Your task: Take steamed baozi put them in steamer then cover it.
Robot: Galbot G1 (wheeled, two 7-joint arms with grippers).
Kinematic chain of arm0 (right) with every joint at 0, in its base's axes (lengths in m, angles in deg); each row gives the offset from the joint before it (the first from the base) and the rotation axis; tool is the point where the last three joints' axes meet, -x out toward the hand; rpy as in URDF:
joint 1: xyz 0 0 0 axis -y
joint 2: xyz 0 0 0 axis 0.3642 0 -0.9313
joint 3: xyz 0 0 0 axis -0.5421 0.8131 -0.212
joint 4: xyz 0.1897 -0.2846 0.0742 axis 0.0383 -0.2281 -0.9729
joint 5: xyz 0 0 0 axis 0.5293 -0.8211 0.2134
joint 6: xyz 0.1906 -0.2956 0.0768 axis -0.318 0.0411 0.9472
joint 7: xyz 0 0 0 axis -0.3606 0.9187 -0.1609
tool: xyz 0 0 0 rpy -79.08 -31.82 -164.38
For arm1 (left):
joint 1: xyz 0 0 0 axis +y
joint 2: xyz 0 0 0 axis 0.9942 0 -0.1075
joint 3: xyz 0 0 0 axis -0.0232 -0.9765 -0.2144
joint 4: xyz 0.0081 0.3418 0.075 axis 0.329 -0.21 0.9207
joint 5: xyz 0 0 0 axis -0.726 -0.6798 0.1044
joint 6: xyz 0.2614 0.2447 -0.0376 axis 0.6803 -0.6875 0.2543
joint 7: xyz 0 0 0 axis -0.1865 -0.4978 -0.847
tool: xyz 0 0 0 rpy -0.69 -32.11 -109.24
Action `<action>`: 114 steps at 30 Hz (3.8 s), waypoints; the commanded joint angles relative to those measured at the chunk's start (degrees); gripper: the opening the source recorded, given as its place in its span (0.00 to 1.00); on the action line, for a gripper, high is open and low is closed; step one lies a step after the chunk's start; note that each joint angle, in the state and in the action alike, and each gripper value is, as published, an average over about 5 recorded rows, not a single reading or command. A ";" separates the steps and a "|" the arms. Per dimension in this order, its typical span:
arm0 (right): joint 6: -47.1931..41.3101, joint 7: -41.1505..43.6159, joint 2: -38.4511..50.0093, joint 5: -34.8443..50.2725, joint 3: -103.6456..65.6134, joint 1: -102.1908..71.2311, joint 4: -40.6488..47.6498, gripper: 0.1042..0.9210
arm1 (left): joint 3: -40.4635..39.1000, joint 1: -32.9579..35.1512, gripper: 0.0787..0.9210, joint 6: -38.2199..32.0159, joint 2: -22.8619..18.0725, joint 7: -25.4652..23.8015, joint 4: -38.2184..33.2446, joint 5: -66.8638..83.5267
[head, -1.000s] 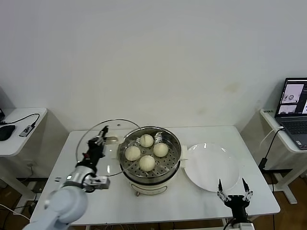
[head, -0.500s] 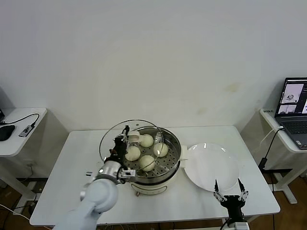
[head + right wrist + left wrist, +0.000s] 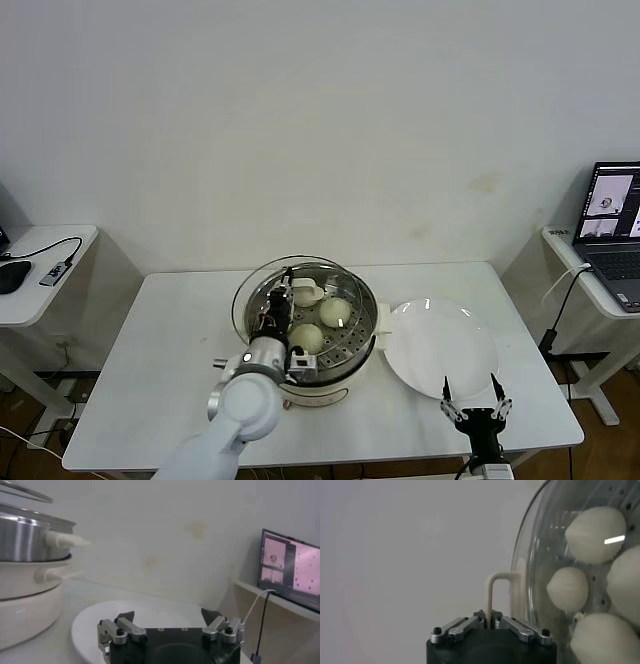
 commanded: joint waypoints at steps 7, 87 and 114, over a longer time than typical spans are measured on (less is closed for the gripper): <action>0.44 -0.12 0.04 -0.24 0.23 0.23 0.87 0.88 | -1.88 -0.61 0.08 -0.06 -3.11 -0.58 2.32 -3.39; 0.68 4.35 6.44 5.09 3.42 -5.47 -3.55 0.88 | 35.28 50.97 0.88 -24.51 0.41 25.92 -15.58 97.13; -0.70 8.07 6.95 8.15 3.29 -8.61 -6.30 0.88 | 35.27 52.73 0.88 -29.13 -1.27 22.27 -9.50 89.92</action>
